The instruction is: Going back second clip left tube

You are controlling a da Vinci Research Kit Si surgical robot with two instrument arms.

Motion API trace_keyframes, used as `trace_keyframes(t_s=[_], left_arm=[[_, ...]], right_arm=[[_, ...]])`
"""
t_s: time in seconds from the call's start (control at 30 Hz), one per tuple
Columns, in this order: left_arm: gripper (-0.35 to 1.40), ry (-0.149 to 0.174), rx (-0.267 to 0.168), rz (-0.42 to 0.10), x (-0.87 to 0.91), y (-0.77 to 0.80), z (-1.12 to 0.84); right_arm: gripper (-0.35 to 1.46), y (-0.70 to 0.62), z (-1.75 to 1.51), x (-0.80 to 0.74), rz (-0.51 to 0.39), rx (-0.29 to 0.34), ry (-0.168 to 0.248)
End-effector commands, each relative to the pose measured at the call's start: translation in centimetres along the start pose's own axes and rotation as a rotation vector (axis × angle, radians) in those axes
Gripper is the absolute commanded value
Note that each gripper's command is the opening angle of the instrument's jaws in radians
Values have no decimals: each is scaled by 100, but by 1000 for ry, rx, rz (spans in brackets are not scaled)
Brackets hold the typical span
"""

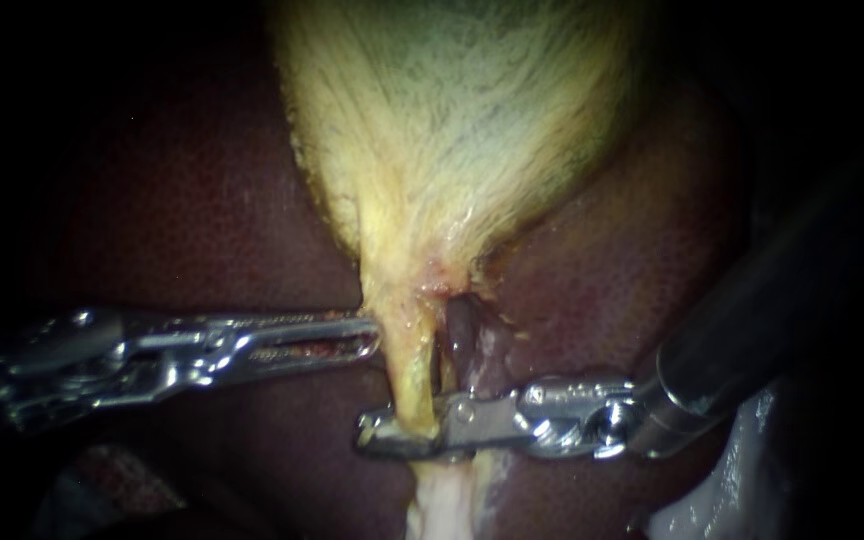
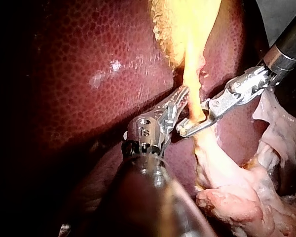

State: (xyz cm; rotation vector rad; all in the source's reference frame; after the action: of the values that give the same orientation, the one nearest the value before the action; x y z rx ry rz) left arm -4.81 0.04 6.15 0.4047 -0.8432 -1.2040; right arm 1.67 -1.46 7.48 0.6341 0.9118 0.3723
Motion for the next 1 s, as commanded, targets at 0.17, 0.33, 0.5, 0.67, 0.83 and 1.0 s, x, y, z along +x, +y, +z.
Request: trace_keyframes(t_s=[0.17,0.33,0.5,0.67,0.83,1.0], left_arm=[[-27,0,1,0,0,0,0],[-27,0,1,1,0,1,0],[-27,0,2,1,1,2,-1],[-27,0,2,1,1,2,-1],[-27,0,2,1,1,2,-1],[-27,1,2,1,1,2,-1]], right_arm=[[-35,0,0,-1,-1,0,0],[13,1,1,-1,-3,11,43],[45,4,0,0,-50,17,74],[54,10,-3,1,-174,18,98],[58,16,-6,-1,-233,17,97],[60,20,-12,-3,-281,18,96]])
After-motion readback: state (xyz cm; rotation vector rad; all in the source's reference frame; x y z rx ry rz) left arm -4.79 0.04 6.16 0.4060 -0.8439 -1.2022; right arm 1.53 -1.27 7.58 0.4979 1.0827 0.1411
